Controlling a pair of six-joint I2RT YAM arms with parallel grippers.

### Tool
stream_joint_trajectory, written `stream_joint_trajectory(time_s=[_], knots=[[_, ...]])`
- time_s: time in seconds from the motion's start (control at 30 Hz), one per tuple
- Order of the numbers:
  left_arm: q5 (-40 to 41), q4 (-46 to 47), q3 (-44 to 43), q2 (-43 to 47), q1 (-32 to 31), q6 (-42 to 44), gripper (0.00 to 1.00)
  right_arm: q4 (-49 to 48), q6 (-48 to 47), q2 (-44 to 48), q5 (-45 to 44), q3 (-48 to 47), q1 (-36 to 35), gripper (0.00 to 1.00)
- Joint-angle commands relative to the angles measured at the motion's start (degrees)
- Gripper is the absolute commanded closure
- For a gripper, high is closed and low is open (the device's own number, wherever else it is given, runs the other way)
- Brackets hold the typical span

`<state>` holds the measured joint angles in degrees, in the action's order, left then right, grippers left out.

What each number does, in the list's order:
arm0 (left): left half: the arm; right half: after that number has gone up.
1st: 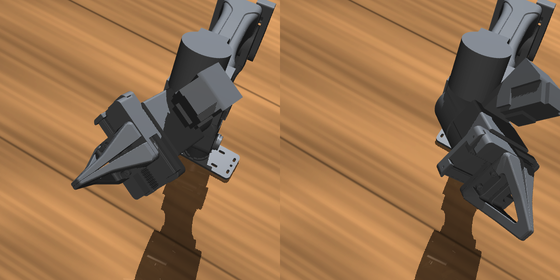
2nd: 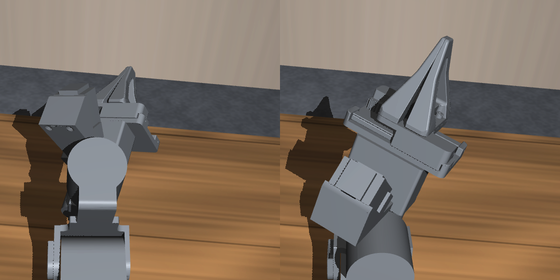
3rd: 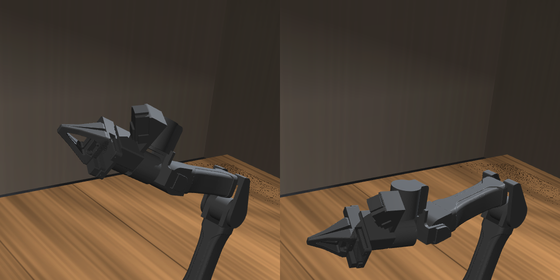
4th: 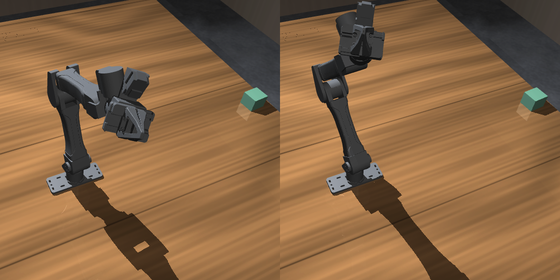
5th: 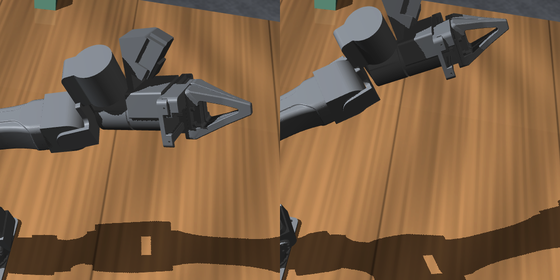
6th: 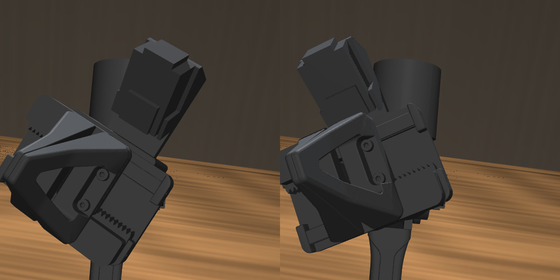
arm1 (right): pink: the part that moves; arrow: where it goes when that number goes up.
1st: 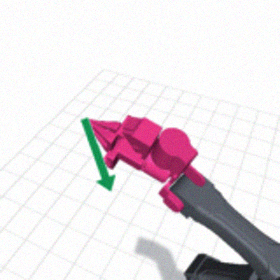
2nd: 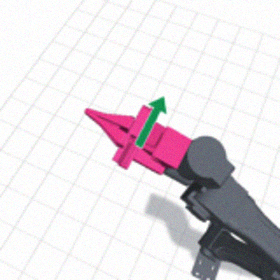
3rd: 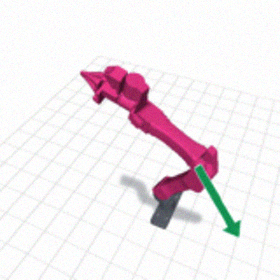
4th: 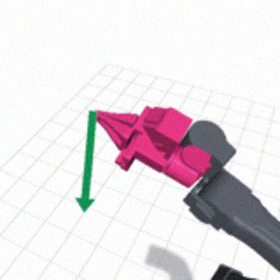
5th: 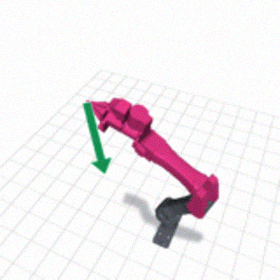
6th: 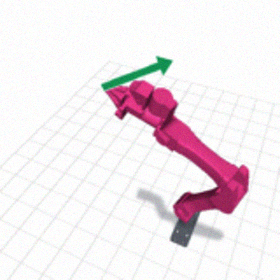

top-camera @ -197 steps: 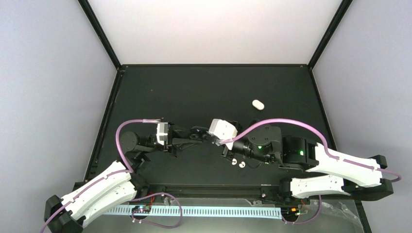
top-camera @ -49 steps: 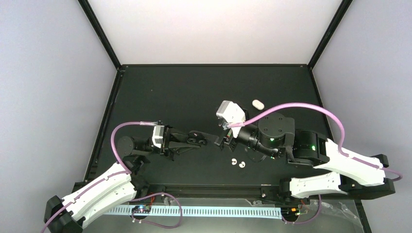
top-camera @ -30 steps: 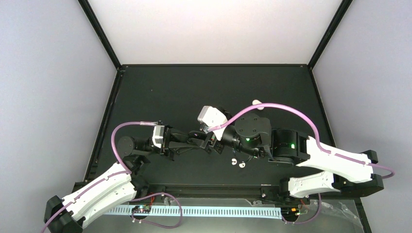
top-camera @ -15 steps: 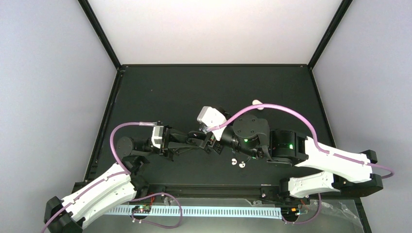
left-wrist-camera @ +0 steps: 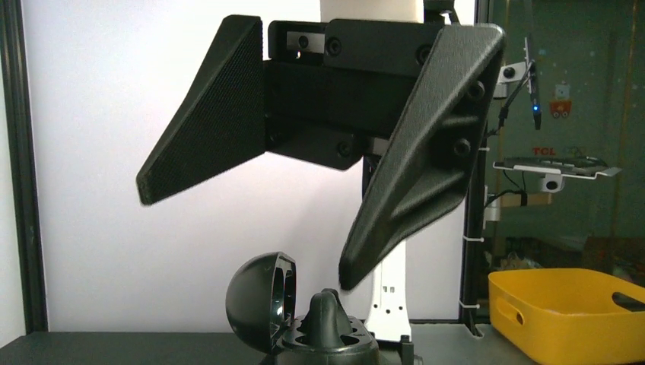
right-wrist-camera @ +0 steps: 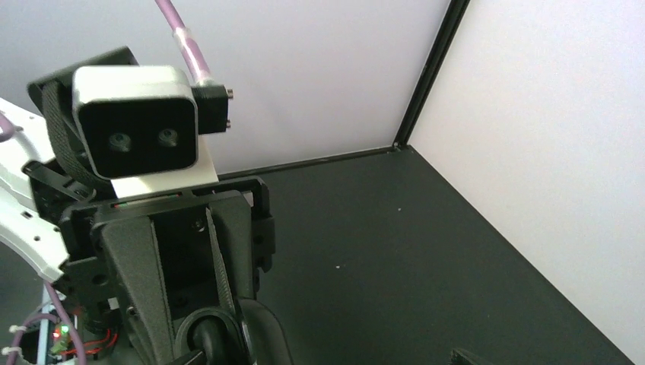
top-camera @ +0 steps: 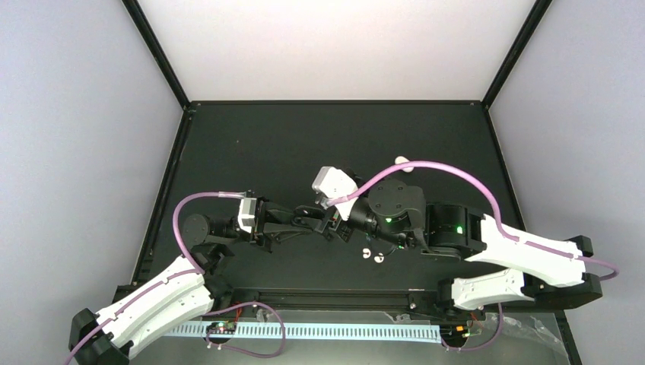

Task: Insert the wireless bluetooth earbuds into the charging case
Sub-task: Place the earbud in the charging case, then close the charging case.

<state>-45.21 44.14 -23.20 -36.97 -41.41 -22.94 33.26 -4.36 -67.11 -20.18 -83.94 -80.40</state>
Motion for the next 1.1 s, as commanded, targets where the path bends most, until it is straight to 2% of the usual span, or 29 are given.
stream_joint_trajectory(time_s=[0.0,0.13,0.23,0.57,1.07], knots=[[0.20,0.09,-0.63,0.49,-0.16,1.58,0.98,0.88,1.01,3.13,2.15,-3.03,-0.29,0.18],[-0.10,0.34,-0.44,0.36,-0.16,1.41,0.98,3.17,1.11,4.76,3.93,-5.22,-0.28,0.19],[-1.08,1.56,-0.44,0.16,-0.17,0.70,0.98,5.16,0.55,5.04,0.95,-5.97,-0.09,0.19],[-4.52,5.85,-0.93,-0.82,-0.17,-2.66,0.98,6.47,4.05,4.01,1.45,-1.77,7.55,0.19],[-6.16,5.87,-1.15,-0.65,-0.43,-3.06,0.98,6.80,3.98,0.94,12.48,-0.99,8.07,0.19]])
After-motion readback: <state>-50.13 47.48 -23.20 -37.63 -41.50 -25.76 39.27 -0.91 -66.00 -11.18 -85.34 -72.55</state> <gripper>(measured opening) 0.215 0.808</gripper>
